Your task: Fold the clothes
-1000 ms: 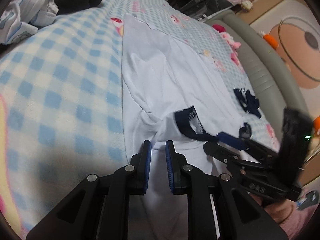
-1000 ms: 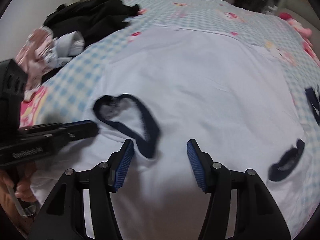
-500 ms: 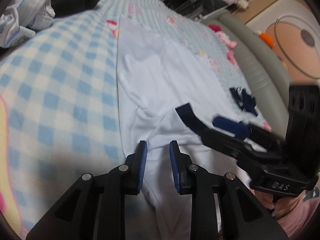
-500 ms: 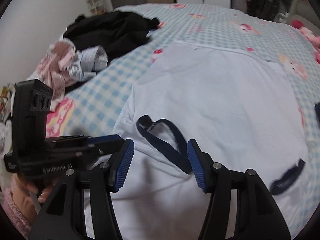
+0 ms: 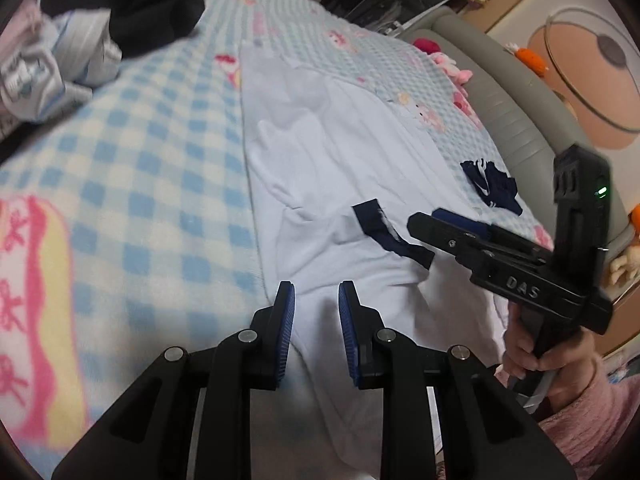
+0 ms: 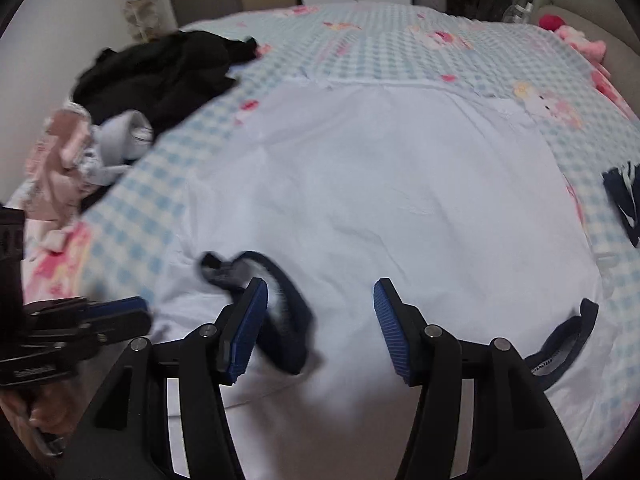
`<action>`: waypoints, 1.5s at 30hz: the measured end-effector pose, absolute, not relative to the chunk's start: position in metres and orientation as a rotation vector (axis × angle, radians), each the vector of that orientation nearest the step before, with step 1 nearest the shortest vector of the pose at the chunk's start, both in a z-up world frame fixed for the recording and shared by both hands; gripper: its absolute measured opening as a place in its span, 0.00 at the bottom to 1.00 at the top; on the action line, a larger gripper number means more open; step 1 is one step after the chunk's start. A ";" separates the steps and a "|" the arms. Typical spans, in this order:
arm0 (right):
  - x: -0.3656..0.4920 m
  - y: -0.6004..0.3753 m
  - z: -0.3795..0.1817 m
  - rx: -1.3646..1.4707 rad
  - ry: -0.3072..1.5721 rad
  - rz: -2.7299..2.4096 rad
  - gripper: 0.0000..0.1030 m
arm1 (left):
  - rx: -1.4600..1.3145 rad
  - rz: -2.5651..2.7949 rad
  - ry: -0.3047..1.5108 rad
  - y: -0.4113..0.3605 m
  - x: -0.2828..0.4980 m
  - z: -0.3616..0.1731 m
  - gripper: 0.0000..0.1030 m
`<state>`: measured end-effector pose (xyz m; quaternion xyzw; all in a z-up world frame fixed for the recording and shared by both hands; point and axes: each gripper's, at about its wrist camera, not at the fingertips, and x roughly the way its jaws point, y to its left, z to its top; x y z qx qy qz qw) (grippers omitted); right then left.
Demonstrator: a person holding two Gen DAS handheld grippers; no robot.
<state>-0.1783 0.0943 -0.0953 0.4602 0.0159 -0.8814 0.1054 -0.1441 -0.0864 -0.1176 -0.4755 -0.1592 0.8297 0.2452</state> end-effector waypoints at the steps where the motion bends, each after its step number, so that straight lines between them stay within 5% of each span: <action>1: -0.176 0.088 -0.093 1.340 0.076 -2.583 0.55 | -1.309 2.274 -0.410 -0.083 -0.141 -0.117 0.24; 11: -0.201 0.062 -0.131 1.480 0.167 -2.496 0.55 | -1.487 2.266 -0.111 -0.062 -0.115 -0.134 0.29; 22: -0.173 0.079 -0.115 1.437 0.065 -2.524 0.57 | -1.310 2.269 -0.336 -0.100 -0.089 -0.104 0.30; 27: -0.148 0.076 -0.118 1.443 0.083 -2.496 0.57 | -1.459 2.258 -0.200 -0.081 -0.093 -0.123 0.30; 38: -0.135 0.093 -0.101 1.422 0.036 -2.563 0.57 | -1.327 2.367 -0.235 -0.086 -0.083 -0.106 0.31; 45: -0.136 0.083 -0.122 1.551 0.188 -2.575 0.57 | -1.450 2.302 -0.238 -0.088 -0.092 -0.124 0.31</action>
